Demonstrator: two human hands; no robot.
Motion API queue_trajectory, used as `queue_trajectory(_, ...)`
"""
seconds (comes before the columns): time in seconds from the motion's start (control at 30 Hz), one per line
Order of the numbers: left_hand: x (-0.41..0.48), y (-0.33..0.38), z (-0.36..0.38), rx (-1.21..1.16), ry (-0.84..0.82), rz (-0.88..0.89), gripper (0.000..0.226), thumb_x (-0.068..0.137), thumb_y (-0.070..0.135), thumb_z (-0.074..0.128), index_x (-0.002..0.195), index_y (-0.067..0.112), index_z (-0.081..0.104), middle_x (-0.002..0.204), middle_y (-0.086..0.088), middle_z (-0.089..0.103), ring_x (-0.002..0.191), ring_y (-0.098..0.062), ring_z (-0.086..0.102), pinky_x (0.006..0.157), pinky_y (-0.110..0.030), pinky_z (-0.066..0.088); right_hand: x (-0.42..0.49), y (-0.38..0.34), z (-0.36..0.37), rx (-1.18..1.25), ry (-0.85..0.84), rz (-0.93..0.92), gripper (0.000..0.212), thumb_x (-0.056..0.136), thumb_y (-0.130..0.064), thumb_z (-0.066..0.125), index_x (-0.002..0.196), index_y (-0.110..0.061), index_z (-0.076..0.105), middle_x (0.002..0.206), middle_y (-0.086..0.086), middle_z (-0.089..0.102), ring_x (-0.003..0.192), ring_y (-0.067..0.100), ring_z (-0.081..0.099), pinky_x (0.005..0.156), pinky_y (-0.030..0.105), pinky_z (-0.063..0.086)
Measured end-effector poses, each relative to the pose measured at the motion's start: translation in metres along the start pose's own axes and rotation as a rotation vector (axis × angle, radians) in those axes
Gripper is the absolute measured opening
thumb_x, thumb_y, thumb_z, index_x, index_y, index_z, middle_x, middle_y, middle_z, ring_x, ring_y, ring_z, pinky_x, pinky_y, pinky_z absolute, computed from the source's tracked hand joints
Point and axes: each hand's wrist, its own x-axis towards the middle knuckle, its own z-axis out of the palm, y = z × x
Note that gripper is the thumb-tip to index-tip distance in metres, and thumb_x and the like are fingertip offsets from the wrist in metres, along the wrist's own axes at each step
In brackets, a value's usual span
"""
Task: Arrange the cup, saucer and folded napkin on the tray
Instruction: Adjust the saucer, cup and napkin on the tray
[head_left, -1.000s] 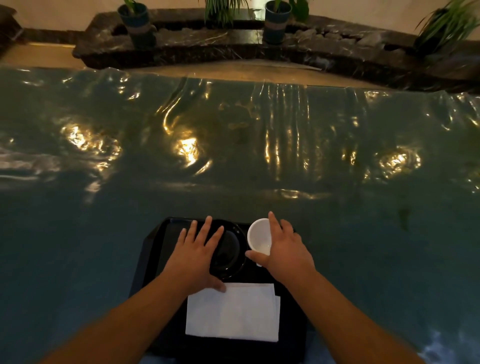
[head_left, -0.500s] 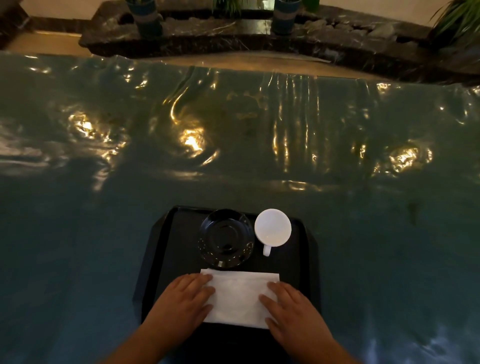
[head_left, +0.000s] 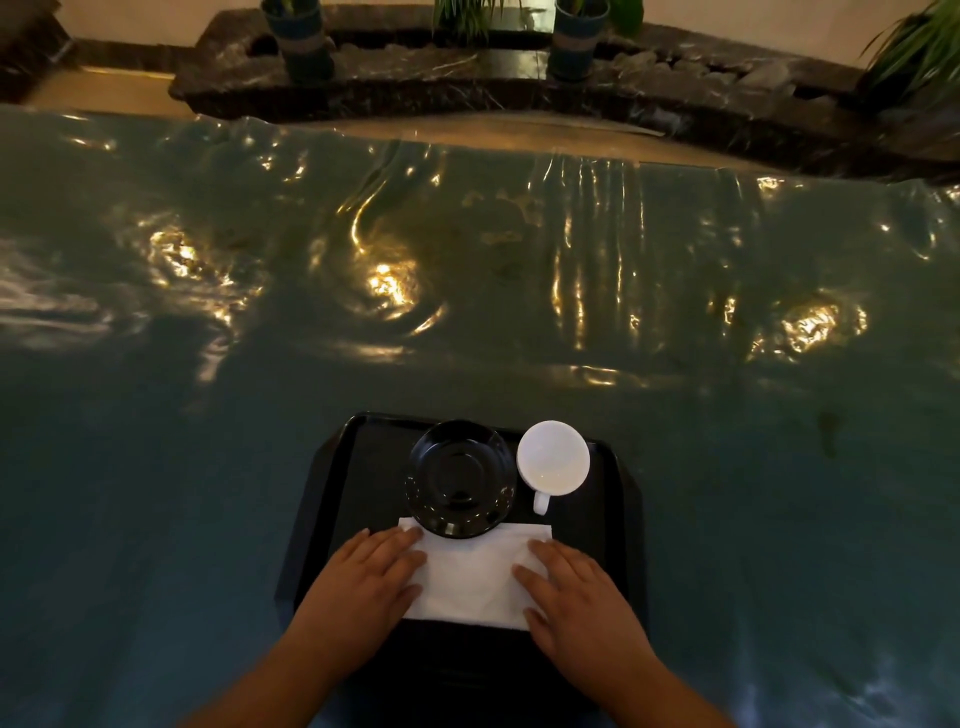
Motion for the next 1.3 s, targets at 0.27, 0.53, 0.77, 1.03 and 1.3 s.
queue_trajectory(0.27, 0.003, -0.006, -0.003, -0.046, 0.006, -0.021, 0.042, 0.093, 0.047, 0.046, 0.122, 0.031, 0.071, 0.139, 0.002, 0.065, 0.122, -0.017, 0.064, 0.117, -0.037, 0.021, 0.007, -0.007, -0.007, -0.040, 0.000, 0.006, 0.048, 0.089, -0.050, 0.052, 0.135, -0.036, 0.059, 0.148, 0.001, 0.059, 0.131, 0.024, 0.059, 0.109, 0.045, 0.044)
queue_trajectory(0.53, 0.008, -0.008, -0.008, -0.026, 0.023, -0.021, 0.043, 0.091, 0.048, 0.046, 0.121, 0.030, 0.071, 0.136, 0.002, 0.067, 0.120, -0.017, 0.065, 0.117, -0.035, 0.032, 0.014, -0.014, -0.018, -0.004, -0.002, 0.015, 0.046, 0.090, -0.048, 0.052, 0.133, -0.036, 0.062, 0.147, 0.000, 0.059, 0.131, 0.024, 0.059, 0.110, 0.045, 0.047)
queue_trajectory(0.77, 0.040, 0.029, -0.057, -0.152, 0.278, -0.200, 0.076, 0.080, 0.068, 0.058, 0.140, 0.020, 0.058, 0.154, -0.007, 0.049, 0.137, -0.027, 0.049, 0.116, -0.042, 0.039, 0.038, -0.005, -0.097, 0.208, 0.474, 0.238, 0.063, 0.086, -0.038, 0.074, 0.143, -0.023, 0.053, 0.137, 0.003, 0.058, 0.120, 0.025, 0.053, 0.099, 0.046, 0.053)
queue_trajectory(1.03, 0.103, 0.062, -0.074, -0.132, -0.115, -0.469, 0.143, 0.066, 0.082, 0.071, 0.160, 0.018, -0.015, 0.170, -0.015, -0.011, 0.157, -0.035, -0.004, 0.126, -0.054, 0.006, 0.094, 0.006, -0.120, 0.179, 0.029, 0.435, 0.104, 0.082, -0.060, 0.076, 0.162, -0.029, 0.016, 0.152, 0.006, 0.044, 0.126, 0.030, 0.057, 0.097, 0.046, 0.055)
queue_trajectory(1.3, 0.104, 0.032, -0.073, -0.087, -0.153, -0.360, 0.149, 0.063, 0.074, 0.080, 0.160, 0.014, -0.016, 0.172, -0.007, -0.010, 0.157, -0.027, -0.006, 0.128, -0.046, 0.007, 0.103, 0.001, -0.118, 0.194, 0.027, 0.404, 0.100, 0.083, -0.055, 0.079, 0.161, -0.029, 0.023, 0.152, 0.005, 0.044, 0.125, 0.030, 0.057, 0.097, 0.044, 0.053)
